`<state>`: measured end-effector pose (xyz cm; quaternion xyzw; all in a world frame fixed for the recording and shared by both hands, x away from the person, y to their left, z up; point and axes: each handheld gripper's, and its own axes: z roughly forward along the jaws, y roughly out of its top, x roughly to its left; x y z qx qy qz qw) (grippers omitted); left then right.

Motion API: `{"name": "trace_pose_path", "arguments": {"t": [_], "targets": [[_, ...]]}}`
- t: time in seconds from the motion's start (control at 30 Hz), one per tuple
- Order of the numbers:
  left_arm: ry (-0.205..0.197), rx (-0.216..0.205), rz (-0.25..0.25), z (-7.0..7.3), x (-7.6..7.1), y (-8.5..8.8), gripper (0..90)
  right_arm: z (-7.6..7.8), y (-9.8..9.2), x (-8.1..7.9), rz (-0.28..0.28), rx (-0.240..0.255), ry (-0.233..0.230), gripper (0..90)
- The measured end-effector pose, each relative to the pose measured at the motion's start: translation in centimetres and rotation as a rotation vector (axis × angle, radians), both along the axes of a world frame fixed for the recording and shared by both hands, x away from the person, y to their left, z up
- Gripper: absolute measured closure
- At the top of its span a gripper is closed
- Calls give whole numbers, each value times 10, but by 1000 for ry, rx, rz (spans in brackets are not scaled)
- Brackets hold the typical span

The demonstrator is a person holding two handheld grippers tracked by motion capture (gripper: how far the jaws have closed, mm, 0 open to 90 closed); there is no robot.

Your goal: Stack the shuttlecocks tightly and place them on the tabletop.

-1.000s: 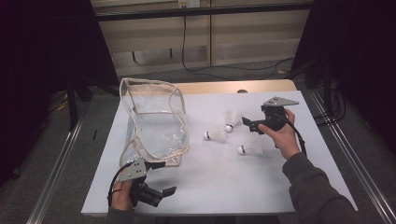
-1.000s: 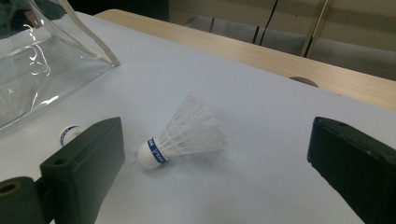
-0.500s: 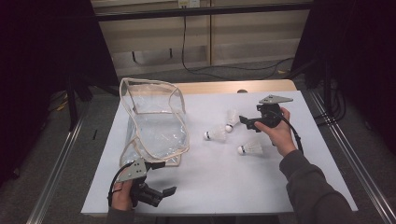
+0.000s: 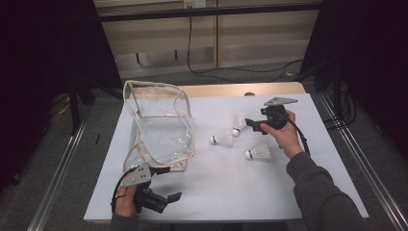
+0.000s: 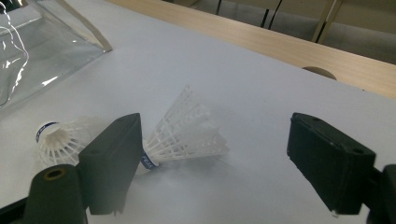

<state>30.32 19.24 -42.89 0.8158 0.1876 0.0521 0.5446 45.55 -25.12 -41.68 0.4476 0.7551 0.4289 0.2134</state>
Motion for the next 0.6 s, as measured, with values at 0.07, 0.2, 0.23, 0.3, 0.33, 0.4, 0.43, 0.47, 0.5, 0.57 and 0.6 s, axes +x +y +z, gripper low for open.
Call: {"name": "trace_pose_path", "arguments": {"t": [0.07,0.2,0.23,0.3,0.33,0.4,0.43,0.47,0.5,0.57,0.6], "targets": [[1,0,0,0,0,0,41,0,2,2,7,-5,8,186],[-2,-1,2,0,0,1,41,2,7,7,20,-19,12,200],[-2,-1,2,0,0,1,41,2,8,8,23,-17,14,222],[1,0,1,-1,0,0,41,2,10,10,32,-7,21,231],[3,-1,1,-1,-1,0,41,1,11,12,32,-6,27,238],[3,2,-3,-1,-1,0,41,-1,13,13,32,-21,29,271],[6,-3,-1,-2,-1,0,41,-2,14,14,33,-25,31,275],[6,-4,0,-2,-1,1,41,-3,14,15,35,-26,32,287],[7,-2,1,-2,-1,1,41,-4,14,15,33,-26,36,290],[7,-4,-1,-2,0,1,41,-6,14,16,25,-24,44,264],[6,1,-1,-2,0,1,41,-7,14,17,19,-22,47,265]]}}
